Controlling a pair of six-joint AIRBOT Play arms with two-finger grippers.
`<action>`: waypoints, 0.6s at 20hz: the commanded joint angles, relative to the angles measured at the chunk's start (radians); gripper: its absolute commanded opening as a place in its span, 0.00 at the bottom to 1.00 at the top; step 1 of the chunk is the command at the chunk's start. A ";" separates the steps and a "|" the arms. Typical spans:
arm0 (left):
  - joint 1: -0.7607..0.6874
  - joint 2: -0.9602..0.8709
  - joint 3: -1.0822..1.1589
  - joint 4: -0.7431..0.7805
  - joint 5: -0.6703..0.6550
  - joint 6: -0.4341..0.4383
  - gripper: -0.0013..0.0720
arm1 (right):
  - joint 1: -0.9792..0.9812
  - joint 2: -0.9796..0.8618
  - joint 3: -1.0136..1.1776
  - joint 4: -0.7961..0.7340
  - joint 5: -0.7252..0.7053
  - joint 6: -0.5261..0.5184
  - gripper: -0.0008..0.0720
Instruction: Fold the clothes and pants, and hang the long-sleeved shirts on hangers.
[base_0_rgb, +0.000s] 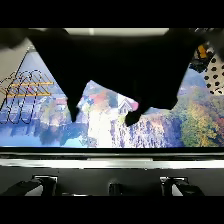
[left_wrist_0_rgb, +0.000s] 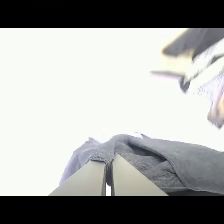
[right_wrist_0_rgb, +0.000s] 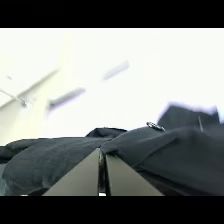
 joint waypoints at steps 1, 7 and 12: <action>0.001 0.141 0.109 0.116 -0.008 -0.042 0.04 | 0.000 0.023 0.274 -0.030 0.140 -0.019 0.04; 0.001 0.349 0.108 0.164 -0.015 -0.042 0.04 | 0.000 0.134 0.351 -0.053 0.163 -0.013 0.04; 0.001 0.327 0.099 0.189 -0.006 -0.071 0.04 | 0.000 0.104 0.351 -0.039 0.068 0.026 0.04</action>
